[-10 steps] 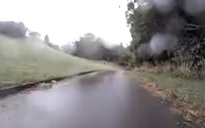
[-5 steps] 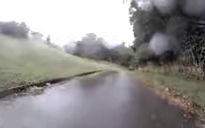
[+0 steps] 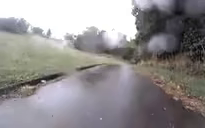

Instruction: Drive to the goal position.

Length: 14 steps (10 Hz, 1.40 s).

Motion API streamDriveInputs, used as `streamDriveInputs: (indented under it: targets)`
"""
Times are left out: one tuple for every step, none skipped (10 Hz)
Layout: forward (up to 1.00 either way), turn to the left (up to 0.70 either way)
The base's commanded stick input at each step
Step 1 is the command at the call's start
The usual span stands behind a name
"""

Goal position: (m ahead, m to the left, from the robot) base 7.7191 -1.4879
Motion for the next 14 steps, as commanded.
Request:
streamDriveInputs:
  targets:
    - [1.00,0.00]
    - [1.00,0.00]
    - [1.00,0.00]
    - [1.00,0.00]
    - [1.00,0.00]
    - [1.00,0.00]
    - [1.00,0.00]
    - [1.00,0.00]
    - [1.00,0.00]
    - [1.00,0.00]
    - [1.00,0.00]
    - [1.00,0.00]
    - [1.00,0.00]
    - [1.00,0.00]
